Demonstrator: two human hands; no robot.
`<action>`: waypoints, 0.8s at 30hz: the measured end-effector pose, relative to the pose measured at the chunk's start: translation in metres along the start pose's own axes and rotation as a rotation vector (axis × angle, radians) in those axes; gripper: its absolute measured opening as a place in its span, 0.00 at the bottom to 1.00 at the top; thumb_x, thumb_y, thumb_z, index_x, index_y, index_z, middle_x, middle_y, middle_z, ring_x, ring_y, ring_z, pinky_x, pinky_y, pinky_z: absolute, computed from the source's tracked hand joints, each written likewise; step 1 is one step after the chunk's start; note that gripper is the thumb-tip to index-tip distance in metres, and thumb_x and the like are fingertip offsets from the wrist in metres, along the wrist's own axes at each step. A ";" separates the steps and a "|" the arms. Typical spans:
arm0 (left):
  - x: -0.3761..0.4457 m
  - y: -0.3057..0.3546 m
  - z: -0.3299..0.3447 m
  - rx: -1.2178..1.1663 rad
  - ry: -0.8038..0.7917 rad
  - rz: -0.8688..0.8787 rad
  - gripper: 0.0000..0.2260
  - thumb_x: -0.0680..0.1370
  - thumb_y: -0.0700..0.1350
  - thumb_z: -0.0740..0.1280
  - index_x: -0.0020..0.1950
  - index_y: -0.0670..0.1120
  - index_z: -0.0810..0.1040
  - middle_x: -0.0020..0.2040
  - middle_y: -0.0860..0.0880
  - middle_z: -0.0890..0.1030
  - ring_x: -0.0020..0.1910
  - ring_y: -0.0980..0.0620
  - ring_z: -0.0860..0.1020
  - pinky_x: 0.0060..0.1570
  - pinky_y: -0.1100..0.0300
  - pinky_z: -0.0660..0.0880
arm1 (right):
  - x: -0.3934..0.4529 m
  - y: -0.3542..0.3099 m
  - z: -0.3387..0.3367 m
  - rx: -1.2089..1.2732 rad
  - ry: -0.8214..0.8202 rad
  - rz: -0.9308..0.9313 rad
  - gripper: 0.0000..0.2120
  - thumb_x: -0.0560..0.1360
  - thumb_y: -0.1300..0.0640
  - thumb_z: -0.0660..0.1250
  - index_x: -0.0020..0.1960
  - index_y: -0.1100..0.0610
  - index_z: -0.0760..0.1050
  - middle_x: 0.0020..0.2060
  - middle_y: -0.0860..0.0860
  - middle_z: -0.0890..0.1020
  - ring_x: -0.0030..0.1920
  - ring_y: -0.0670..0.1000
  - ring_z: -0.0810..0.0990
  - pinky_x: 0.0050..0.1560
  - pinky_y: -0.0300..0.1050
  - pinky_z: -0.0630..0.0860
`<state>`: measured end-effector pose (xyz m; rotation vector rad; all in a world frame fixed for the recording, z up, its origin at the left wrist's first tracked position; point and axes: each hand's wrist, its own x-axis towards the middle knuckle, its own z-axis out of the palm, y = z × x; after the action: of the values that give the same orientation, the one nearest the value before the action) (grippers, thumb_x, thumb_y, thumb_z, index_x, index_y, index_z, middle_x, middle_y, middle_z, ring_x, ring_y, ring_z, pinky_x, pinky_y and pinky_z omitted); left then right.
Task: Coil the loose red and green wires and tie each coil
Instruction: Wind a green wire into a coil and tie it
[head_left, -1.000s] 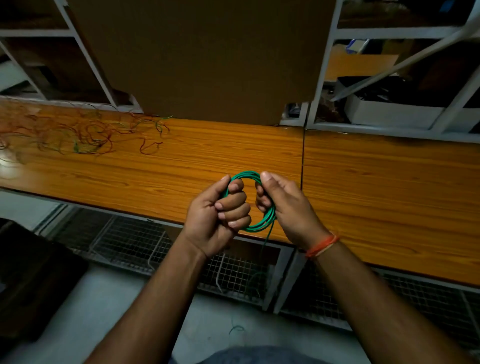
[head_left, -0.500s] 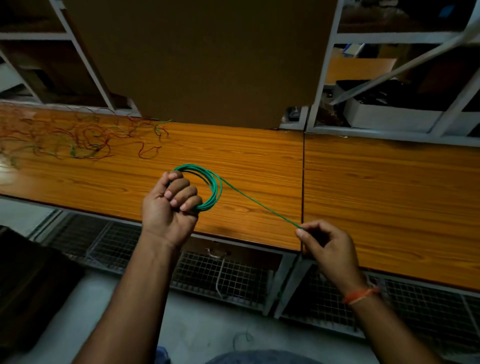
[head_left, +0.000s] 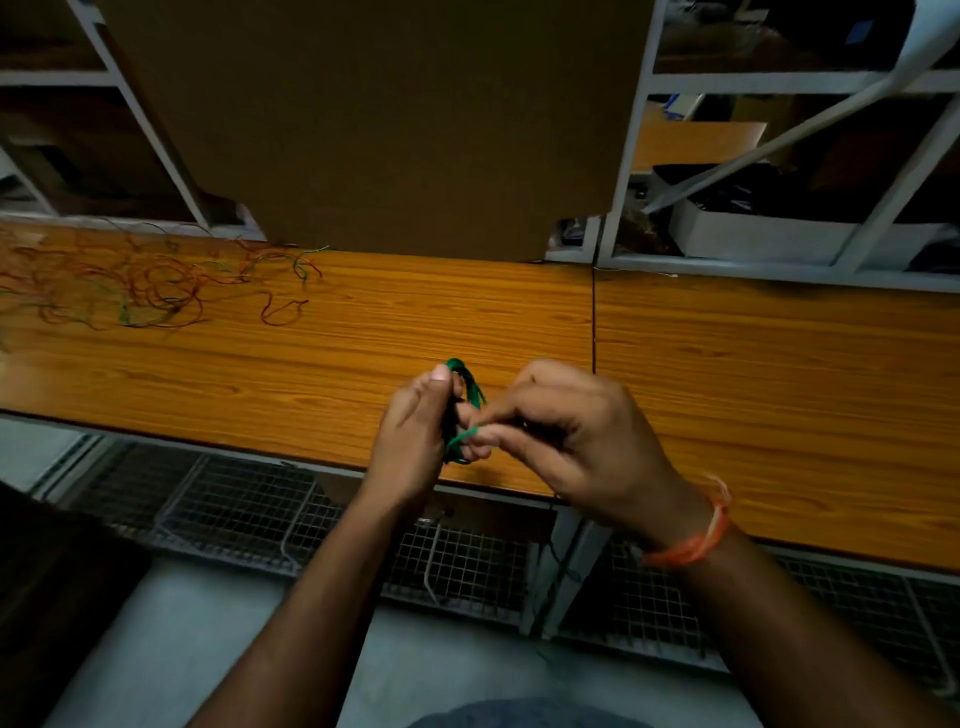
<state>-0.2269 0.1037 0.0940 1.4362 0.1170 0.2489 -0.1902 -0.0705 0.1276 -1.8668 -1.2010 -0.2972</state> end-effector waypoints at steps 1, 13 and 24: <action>-0.002 0.001 0.002 0.041 -0.039 0.013 0.18 0.88 0.45 0.52 0.44 0.38 0.71 0.27 0.51 0.75 0.25 0.55 0.72 0.28 0.65 0.70 | 0.007 0.000 -0.002 -0.001 0.011 0.002 0.05 0.77 0.59 0.74 0.51 0.59 0.85 0.42 0.51 0.80 0.43 0.48 0.79 0.40 0.44 0.76; -0.006 0.003 0.004 -0.235 -0.234 -0.149 0.15 0.80 0.56 0.59 0.43 0.46 0.72 0.27 0.54 0.59 0.25 0.57 0.53 0.25 0.63 0.50 | 0.019 0.051 0.014 0.270 0.176 0.408 0.08 0.79 0.50 0.70 0.51 0.54 0.85 0.46 0.53 0.81 0.49 0.52 0.80 0.49 0.56 0.78; -0.015 0.007 0.010 -0.586 -0.433 -0.322 0.14 0.83 0.52 0.58 0.43 0.46 0.72 0.26 0.55 0.61 0.23 0.57 0.54 0.22 0.66 0.57 | -0.003 0.031 0.034 0.550 0.186 0.609 0.28 0.84 0.43 0.56 0.29 0.55 0.66 0.25 0.55 0.69 0.28 0.52 0.69 0.35 0.46 0.68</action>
<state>-0.2401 0.0916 0.1008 0.8429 -0.0774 -0.2787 -0.1737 -0.0510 0.0891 -1.5745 -0.4754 0.1819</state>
